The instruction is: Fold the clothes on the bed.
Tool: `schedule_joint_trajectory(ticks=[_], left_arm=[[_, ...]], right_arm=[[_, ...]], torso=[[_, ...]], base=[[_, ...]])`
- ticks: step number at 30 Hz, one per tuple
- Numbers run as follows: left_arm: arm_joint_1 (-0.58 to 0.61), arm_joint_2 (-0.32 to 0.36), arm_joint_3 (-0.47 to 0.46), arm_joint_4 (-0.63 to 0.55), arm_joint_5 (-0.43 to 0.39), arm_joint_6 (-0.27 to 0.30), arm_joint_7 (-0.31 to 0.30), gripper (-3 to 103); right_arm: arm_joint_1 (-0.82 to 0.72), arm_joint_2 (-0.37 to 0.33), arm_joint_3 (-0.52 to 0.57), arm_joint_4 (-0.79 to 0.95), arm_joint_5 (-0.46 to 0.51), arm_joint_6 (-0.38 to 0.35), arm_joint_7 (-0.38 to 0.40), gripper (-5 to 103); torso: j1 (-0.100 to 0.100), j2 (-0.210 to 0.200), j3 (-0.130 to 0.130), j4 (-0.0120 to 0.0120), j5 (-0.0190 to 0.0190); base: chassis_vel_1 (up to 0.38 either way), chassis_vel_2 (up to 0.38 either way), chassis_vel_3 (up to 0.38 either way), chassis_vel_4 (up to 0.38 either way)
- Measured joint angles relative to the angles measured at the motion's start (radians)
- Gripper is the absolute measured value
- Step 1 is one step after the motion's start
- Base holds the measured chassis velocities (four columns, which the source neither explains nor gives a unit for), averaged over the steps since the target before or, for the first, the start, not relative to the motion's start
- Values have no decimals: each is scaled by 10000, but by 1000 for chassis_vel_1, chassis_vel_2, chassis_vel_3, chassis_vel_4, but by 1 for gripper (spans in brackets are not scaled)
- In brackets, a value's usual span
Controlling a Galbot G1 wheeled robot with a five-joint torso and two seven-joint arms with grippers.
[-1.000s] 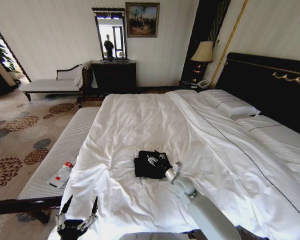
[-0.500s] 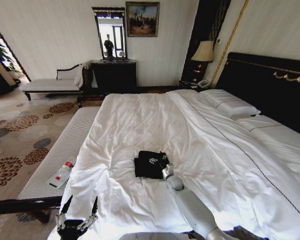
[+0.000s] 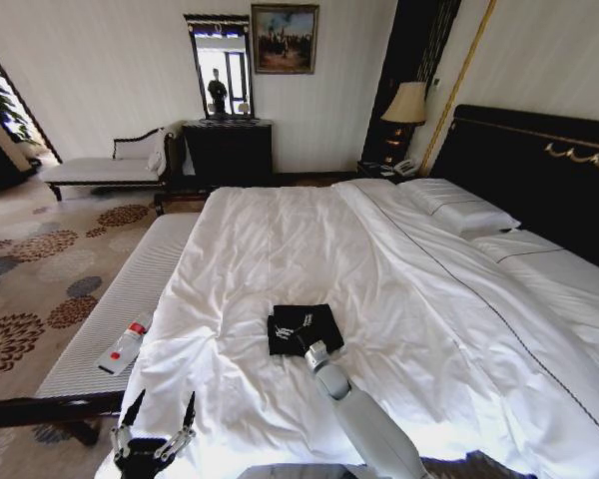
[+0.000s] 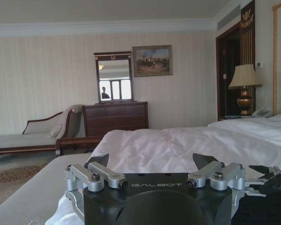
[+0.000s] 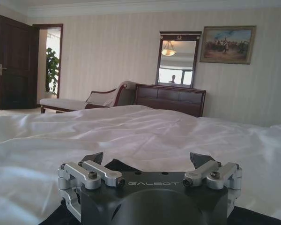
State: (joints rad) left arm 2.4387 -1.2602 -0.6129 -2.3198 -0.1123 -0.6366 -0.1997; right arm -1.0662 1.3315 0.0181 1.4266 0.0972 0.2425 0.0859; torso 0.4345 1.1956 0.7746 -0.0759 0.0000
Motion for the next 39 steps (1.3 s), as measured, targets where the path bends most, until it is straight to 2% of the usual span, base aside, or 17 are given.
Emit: schedule_joint_trajectory(ticks=[7,10,12,13,16,18,22,25,32,39], left_arm=[[0,0,0,0,0,0,0,100],[0,0,0,0,0,0,0,100],[0,0,1,0,0,0,0,100],[0,0,1,0,0,0,0,100],[0,0,0,0,0,0,0,100],[0,1,0,1,0,1,0,100],[0,0,-1,1,0,1,0,100],[0,0,-1,0,0,1,0,100],[0,0,1,0,0,1,-1,100],[0,0,0,1,0,1,0,100]], right_arm=[[-531,-538,1082,396,-219,283,300,100],[-1106,-821,2500,959,-442,354,338,100],[-1733,-1138,3443,1644,11,320,248,100],[-1733,-1138,3443,1644,11,320,248,100],[-2980,-1708,4666,2776,595,401,-245,100],[-3272,-1783,4959,3013,635,452,-331,100],[-4792,-1646,6215,3948,749,1029,-685,100],[-5327,-1545,6547,4150,900,1209,-861,100],[-7333,-1246,7679,4403,1282,2311,-1594,100],[-7768,-1131,8105,4412,1127,2629,-1625,100]], torso=[[0,0,0,0,2],[0,0,0,2,3],[0,0,0,0,0],[0,0,0,0,0],[-3,1,0,-3,5],[-3,2,-1,-4,1],[-2,3,-1,0,3],[-3,3,-1,0,2],[-3,3,0,-3,0],[-4,3,-1,2,0]], base=[[0,0,0,0],[0,0,0,0],[0,0,0,0],[0,0,0,0],[0,0,0,0],[0,0,0,0],[0,0,0,0],[0,0,0,0],[0,0,0,0],[0,0,0,0]])
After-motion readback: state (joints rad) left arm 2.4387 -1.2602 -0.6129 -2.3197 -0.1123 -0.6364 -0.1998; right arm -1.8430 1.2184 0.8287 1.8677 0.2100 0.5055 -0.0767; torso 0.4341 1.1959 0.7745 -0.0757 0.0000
